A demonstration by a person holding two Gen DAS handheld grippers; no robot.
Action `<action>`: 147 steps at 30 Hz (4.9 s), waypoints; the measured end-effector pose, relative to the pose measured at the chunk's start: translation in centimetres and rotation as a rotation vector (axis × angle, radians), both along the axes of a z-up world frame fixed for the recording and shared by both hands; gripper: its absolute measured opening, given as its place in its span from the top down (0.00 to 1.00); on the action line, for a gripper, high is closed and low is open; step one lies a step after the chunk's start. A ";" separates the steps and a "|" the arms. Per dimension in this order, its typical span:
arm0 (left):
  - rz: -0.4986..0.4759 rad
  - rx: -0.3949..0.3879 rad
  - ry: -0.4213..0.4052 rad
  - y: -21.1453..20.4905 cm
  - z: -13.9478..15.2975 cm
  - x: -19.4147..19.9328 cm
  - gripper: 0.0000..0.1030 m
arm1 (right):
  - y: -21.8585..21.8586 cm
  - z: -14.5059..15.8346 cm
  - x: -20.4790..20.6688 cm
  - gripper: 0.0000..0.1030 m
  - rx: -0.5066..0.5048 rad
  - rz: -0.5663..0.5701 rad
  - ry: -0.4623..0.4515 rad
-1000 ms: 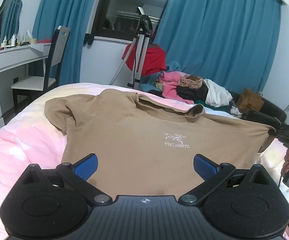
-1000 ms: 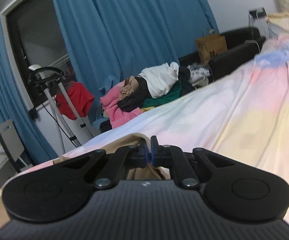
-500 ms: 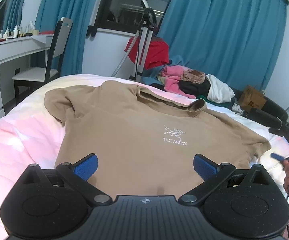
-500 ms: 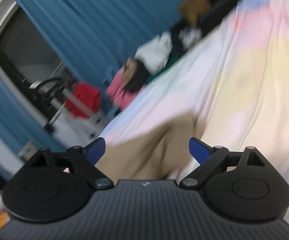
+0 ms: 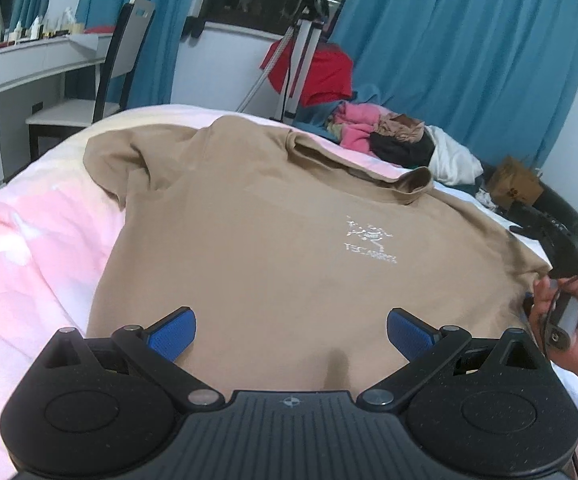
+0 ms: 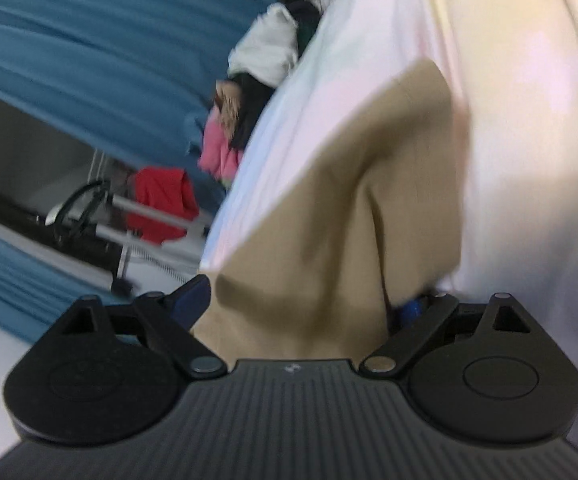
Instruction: Fold clothes
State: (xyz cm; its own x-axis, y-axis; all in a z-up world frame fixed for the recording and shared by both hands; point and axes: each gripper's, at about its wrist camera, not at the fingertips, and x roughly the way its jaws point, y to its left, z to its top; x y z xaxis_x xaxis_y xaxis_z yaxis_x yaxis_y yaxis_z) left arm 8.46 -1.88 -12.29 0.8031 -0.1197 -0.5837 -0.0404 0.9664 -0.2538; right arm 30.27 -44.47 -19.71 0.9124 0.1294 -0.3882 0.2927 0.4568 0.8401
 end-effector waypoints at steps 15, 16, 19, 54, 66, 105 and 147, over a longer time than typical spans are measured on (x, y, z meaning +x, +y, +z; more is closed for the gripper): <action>0.058 -0.019 -0.085 2.3 2.5 0.6 0.00 | 8.4 9.6 1.2 0.89 -0.913 -0.058 -0.027; 0.066 0.004 -0.095 2.5 2.9 0.3 0.00 | 10.5 10.4 0.7 0.89 -0.976 -0.038 -0.070; 0.103 0.053 -0.121 3.5 3.9 -0.2 0.00 | 16.5 12.5 -0.6 0.89 -1.154 0.034 -0.193; 0.104 0.083 -0.171 4.2 5.1 -4.1 0.00 | 18.9 14.8 -24.9 0.10 -0.784 0.419 -0.269; 0.018 0.197 -0.244 -0.3 6.9 -9.1 0.00 | 18.2 14.8 -31.9 0.10 -0.961 0.290 -0.482; -0.341 -0.101 -0.027 -10.7 2.0 -8.9 0.16 | 10.9 14.6 -28.8 0.00 -0.816 0.299 -0.308; -0.214 -0.499 0.395 0.8 -4.2 -3.6 0.83 | 11.3 10.6 -26.9 0.00 -0.710 0.484 -0.159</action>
